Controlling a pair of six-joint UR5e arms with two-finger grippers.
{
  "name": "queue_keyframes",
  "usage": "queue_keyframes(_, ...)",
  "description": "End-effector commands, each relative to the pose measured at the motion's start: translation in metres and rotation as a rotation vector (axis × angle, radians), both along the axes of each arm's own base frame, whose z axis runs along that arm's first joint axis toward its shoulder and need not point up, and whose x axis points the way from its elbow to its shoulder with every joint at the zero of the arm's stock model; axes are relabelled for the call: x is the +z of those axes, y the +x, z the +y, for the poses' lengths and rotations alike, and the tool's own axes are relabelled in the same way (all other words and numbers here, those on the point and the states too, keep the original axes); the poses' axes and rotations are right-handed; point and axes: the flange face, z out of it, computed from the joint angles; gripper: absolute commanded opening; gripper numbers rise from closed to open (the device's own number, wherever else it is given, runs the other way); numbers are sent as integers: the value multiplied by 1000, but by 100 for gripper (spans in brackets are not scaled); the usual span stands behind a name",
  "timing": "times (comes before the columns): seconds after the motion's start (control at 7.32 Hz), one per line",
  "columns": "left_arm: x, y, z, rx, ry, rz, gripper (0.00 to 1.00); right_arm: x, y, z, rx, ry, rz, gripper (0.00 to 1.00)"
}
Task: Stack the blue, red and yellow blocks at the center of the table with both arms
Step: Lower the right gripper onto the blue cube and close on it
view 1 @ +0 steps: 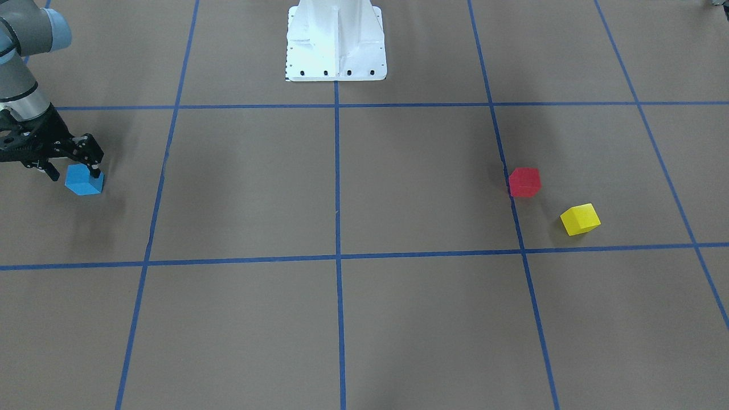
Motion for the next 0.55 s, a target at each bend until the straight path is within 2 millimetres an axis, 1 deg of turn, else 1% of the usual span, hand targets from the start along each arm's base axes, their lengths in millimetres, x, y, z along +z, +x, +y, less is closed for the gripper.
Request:
queue_keyframes(0.0, 1, 0, 1, 0, 10, 0, 100, -5, -3, 0, -10, 5, -10, 0)
queue_keyframes(0.14, 4, 0, 3, 0, 13, 0, 100, -24, -11, -2, -35, 9, -46, 0)
queue_keyframes(0.27, 4, 1, 3, 0, 12, 0, 100, -45, -23, -17, -48, 15, -91, 0)
queue_keyframes(0.41, 4, 0, 3, -1, 12, 0, 100, -86, -52, -52, -37, 2, -77, 0)
